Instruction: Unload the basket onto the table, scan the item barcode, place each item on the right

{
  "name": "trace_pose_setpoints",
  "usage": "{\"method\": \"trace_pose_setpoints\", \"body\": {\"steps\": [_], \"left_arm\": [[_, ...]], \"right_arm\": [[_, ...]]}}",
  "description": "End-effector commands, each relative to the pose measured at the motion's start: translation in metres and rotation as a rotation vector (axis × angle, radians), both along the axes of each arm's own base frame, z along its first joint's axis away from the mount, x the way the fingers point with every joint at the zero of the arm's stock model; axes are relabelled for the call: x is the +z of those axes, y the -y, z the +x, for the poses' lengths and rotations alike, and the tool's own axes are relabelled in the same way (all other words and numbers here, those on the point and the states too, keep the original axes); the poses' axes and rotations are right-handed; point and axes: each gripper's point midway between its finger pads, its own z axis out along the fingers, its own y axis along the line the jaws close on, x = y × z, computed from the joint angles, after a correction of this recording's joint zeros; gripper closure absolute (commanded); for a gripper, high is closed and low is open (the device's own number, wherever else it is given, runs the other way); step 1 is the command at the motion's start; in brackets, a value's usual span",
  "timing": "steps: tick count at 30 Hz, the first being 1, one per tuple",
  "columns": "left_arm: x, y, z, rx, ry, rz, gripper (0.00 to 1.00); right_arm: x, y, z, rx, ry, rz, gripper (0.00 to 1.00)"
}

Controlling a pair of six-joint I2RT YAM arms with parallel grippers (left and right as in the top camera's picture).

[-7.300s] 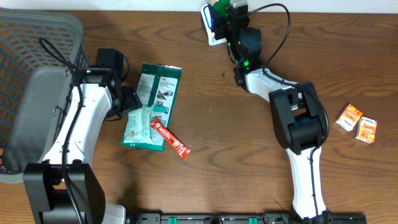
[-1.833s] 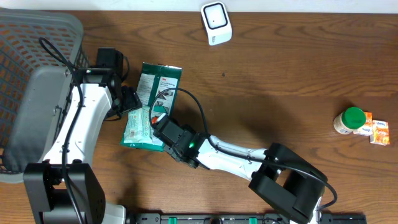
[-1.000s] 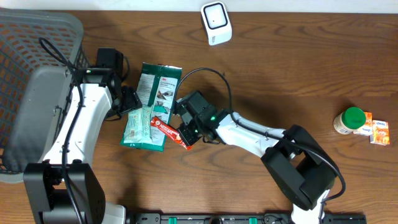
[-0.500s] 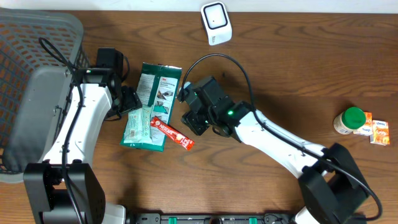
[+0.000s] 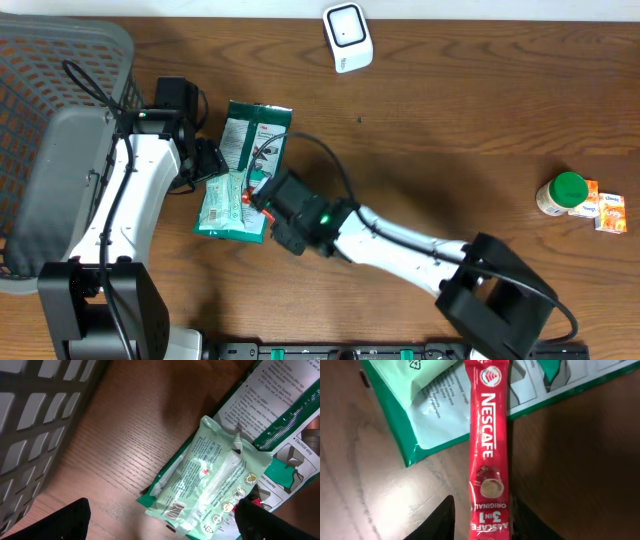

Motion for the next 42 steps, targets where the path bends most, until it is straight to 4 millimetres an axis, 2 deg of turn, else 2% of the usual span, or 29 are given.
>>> {"method": "trace_pose_setpoints", "body": {"steps": [1,4,6,9,11,12,13,14,16,18,20,21,24,27,32,35,42], "left_arm": [[0.01,-0.003,0.003,0.003,0.03,0.009,0.07],[0.01,-0.003,0.003,0.003,0.03,0.009,0.07],[0.01,-0.003,0.003,0.003,0.03,0.009,0.07],[0.01,-0.003,0.003,0.003,0.03,0.009,0.07],[0.01,-0.003,0.003,0.003,0.03,0.009,0.07],[0.01,-0.003,0.003,0.003,0.03,0.009,0.07],[0.01,-0.003,0.003,0.003,0.03,0.009,0.07],[0.01,-0.003,0.003,0.003,0.03,0.009,0.07],[0.01,-0.003,0.003,0.003,0.03,0.009,0.07],[0.01,-0.003,0.003,0.003,0.03,0.009,0.07],[0.01,-0.003,0.003,0.003,0.03,0.009,0.07],[0.01,-0.003,0.003,0.003,0.03,0.009,0.07],[0.01,-0.003,0.003,0.003,0.03,0.008,0.07],[0.01,-0.003,0.003,0.003,0.03,0.009,0.07],[0.01,-0.003,0.003,0.003,0.03,0.009,0.07],[0.01,-0.003,0.003,0.003,0.03,0.009,0.07],[0.01,-0.003,0.003,0.003,0.03,0.009,0.07]], "right_arm": [[-0.008,0.007,0.009,-0.018,0.108,-0.099,0.69],[-0.02,0.005,0.005,-0.008,0.096,-0.116,0.65],[-0.039,0.004,0.005,-0.006,0.084,-0.134,0.59],[-0.06,-0.004,0.0,0.015,0.039,-0.118,0.55],[-0.068,-0.006,-0.004,0.006,0.003,-0.106,0.62],[-0.068,-0.005,-0.005,-0.013,-0.005,-0.103,0.74],[-0.068,-0.005,-0.005,-0.018,-0.008,-0.102,0.81],[-0.066,-0.005,-0.004,-0.022,-0.005,-0.098,0.93],[-0.057,-0.005,0.0,-0.029,0.003,-0.084,0.99],[-0.038,-0.004,0.006,-0.077,0.004,-0.045,0.99],[-0.009,-0.005,0.014,-0.128,-0.009,0.037,0.99],[0.014,-0.007,0.018,-0.138,-0.028,0.116,0.99],[0.046,-0.006,0.026,-0.172,-0.096,0.25,0.99],[0.055,-0.003,0.027,-0.181,-0.23,0.351,0.99],[0.047,0.0,0.024,-0.142,-0.38,0.413,0.99],[0.042,0.003,0.027,-0.154,-0.396,0.412,0.99],[0.046,0.003,0.034,-0.203,-0.421,0.451,0.99]]}}
